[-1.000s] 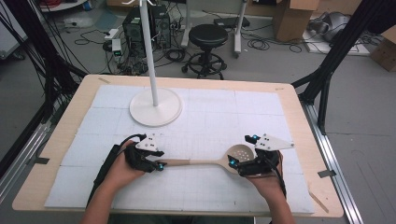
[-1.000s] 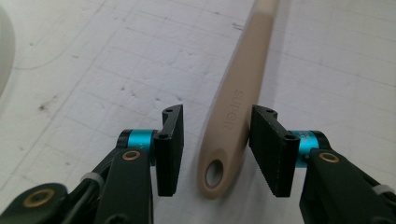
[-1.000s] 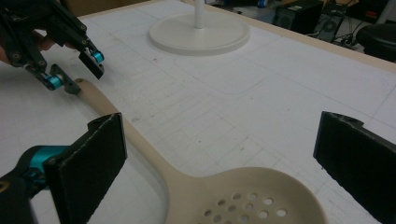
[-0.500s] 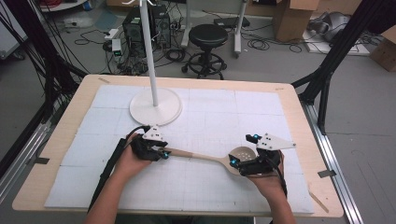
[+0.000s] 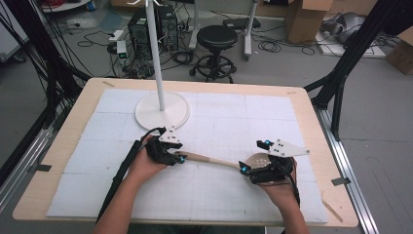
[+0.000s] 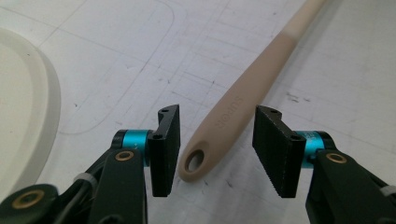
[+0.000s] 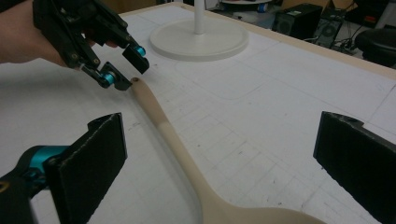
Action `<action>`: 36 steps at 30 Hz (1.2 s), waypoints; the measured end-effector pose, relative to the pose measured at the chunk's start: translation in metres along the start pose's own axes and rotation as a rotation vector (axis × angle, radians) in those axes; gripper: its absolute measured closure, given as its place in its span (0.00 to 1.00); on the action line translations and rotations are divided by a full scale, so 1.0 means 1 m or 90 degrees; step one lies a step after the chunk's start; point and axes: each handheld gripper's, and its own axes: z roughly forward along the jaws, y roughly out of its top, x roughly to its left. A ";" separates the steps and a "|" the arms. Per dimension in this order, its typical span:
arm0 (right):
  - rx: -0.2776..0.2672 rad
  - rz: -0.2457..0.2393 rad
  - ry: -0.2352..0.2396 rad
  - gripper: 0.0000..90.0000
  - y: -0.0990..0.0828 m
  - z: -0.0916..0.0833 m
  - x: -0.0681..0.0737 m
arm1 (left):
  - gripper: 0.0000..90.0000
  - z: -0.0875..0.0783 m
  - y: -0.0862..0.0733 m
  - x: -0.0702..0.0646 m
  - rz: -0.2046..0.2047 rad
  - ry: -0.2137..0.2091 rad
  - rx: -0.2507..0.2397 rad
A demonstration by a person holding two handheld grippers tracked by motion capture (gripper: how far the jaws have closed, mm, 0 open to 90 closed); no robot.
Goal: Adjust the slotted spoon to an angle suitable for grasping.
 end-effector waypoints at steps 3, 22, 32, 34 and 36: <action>0.001 -0.003 0.000 0.01 0.000 0.000 0.001 | 0.54 -0.013 -0.004 0.000 -0.010 0.004 -0.024; 0.010 -0.016 0.004 0.01 0.003 0.006 0.007 | 0.27 -0.080 -0.057 0.013 -0.090 -0.023 -0.183; 0.015 -0.010 0.009 0.01 0.003 0.008 0.006 | 0.13 -0.097 -0.066 0.018 -0.103 0.000 -0.224; 0.013 -0.009 0.008 0.01 0.004 0.008 0.006 | 0.10 -0.101 -0.067 0.019 -0.109 0.000 -0.235; 0.013 -0.009 0.008 0.01 0.005 0.009 0.007 | 0.08 -0.104 -0.067 0.020 -0.109 0.002 -0.243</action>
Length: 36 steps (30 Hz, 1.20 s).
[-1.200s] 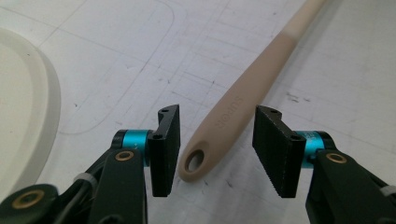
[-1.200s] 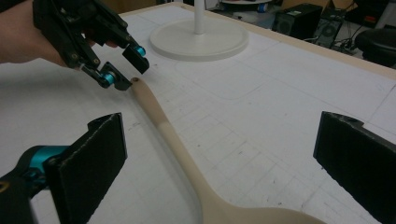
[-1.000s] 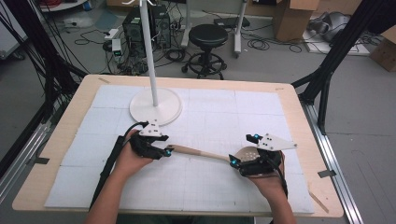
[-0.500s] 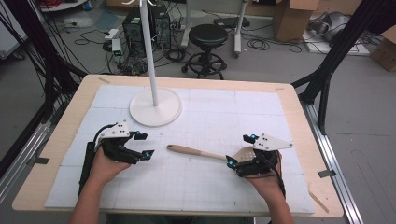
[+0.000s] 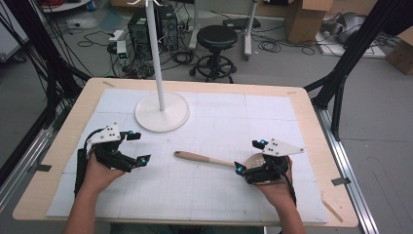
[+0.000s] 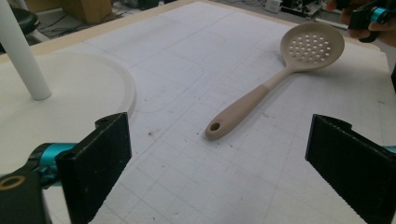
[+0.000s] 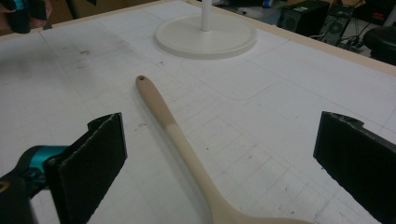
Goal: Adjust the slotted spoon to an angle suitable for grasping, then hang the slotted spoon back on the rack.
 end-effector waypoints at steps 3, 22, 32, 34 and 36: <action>0.002 -0.003 0.002 0.01 0.000 0.002 0.001 | 0.07 -0.002 0.001 0.001 -0.001 -0.004 -0.005; 0.001 -0.007 0.005 0.01 0.001 0.000 0.003 | 0.02 -0.002 0.001 -0.001 0.008 0.004 -0.004; 0.016 -0.011 0.011 0.01 0.003 0.010 0.008 | 0.02 -0.001 -0.001 -0.001 0.015 0.009 0.009; 0.017 -0.014 0.013 0.01 0.004 0.010 0.008 | 0.02 -0.001 0.000 -0.001 0.013 0.007 0.004; 0.015 -0.010 0.012 0.01 0.005 0.010 0.009 | 0.02 0.000 -0.001 -0.001 0.016 0.008 0.010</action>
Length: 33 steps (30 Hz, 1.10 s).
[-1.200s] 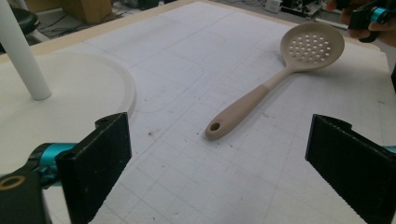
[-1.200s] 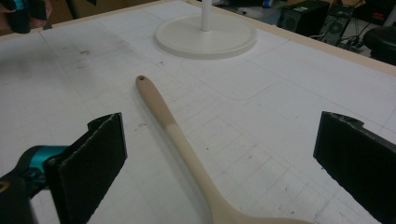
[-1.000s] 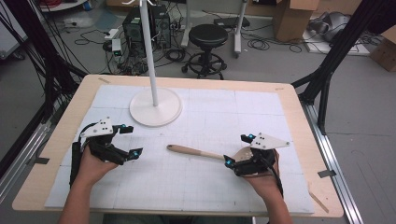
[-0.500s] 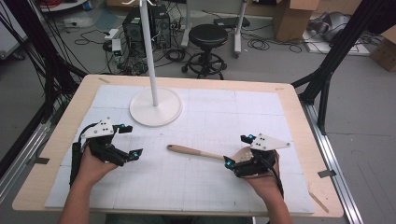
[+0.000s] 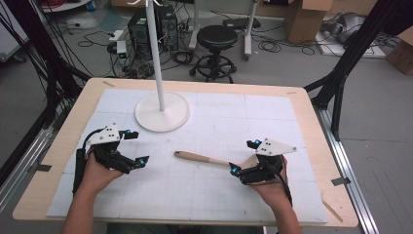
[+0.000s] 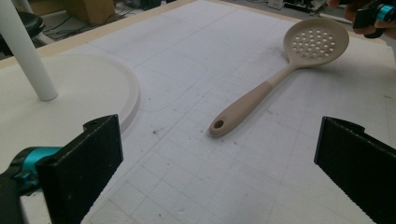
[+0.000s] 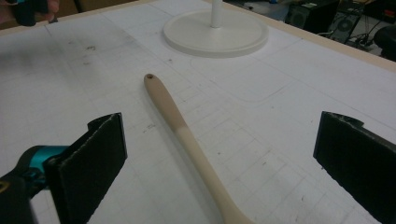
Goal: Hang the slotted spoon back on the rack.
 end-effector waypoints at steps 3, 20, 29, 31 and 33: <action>0.003 0.000 0.000 0.01 0.001 0.001 -0.001 | 0.02 0.000 0.000 0.000 -0.003 0.000 0.001; 0.130 -0.038 0.041 0.01 0.032 0.044 0.000 | 0.02 0.002 -0.001 -0.002 0.003 -0.001 0.010; 0.239 -0.041 0.070 0.05 0.030 0.079 -0.001 | 0.02 0.001 -0.001 0.000 -0.001 -0.003 0.000; 0.257 -0.048 0.072 0.05 0.028 0.085 0.001 | 0.02 0.002 -0.001 0.001 0.000 -0.007 -0.001; 0.266 -0.051 0.075 0.06 0.028 0.089 0.002 | 0.02 0.002 -0.001 0.001 -0.001 -0.007 -0.003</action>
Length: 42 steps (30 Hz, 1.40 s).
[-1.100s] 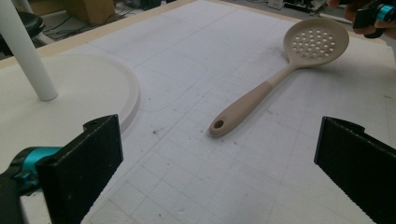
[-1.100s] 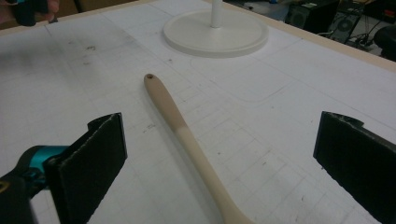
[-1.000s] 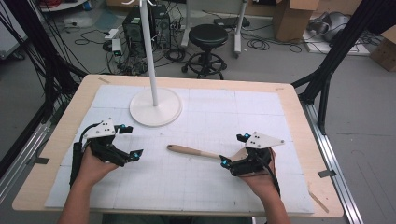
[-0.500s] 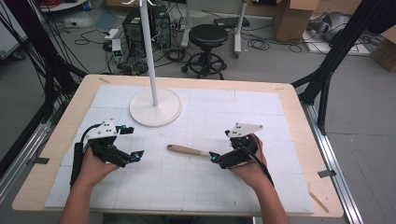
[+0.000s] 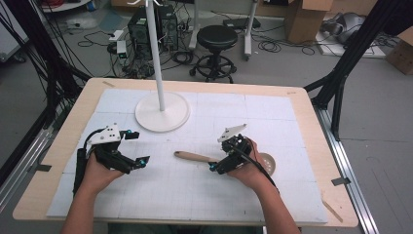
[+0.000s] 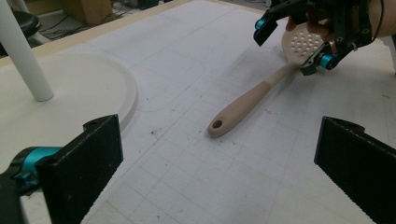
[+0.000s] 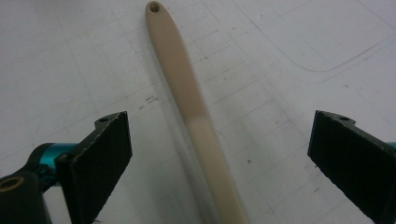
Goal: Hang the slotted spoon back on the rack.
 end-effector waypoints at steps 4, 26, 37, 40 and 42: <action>0.017 -0.002 0.001 0.08 0.003 0.006 0.000 | 0.02 0.000 0.000 0.000 0.002 0.000 0.000; 0.223 -0.043 0.009 0.59 0.030 0.038 0.005 | 0.02 -0.003 0.003 0.000 0.008 0.006 -0.005; 0.273 -0.052 0.029 0.70 0.041 0.043 0.001 | 0.02 -0.003 0.003 0.000 0.008 0.010 0.000; 0.270 -0.057 0.026 0.79 0.041 0.042 0.000 | 0.02 -0.003 0.003 0.000 0.006 0.011 -0.003; 0.272 -0.068 0.023 0.80 0.042 0.042 0.002 | 0.02 -0.003 0.003 0.000 0.005 0.011 -0.003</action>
